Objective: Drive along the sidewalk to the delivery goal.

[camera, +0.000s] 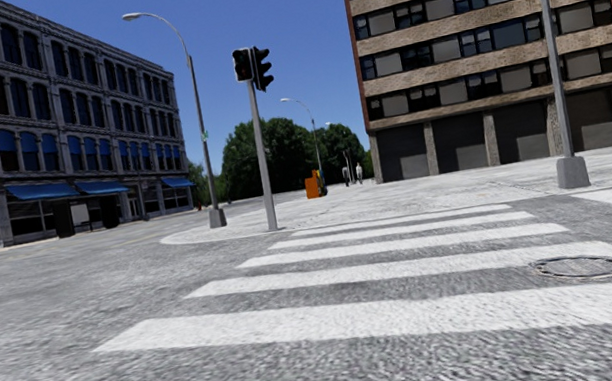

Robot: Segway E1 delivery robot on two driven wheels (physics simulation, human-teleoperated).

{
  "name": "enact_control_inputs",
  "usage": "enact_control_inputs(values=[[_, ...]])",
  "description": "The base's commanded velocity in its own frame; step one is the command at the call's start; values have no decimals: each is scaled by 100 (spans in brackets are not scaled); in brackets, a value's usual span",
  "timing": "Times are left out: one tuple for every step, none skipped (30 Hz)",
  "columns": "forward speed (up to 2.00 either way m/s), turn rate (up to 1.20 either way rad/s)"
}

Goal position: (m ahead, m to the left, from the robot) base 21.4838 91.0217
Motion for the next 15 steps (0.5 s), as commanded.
enact_control_inputs(values=[[200,0],[200,0],[200,0],[200,0],[200,0],[200,0],[200,0],[200,0],[200,-40],[200,-40],[200,-120],[200,-120],[200,-120],[200,-119],[200,-73]])
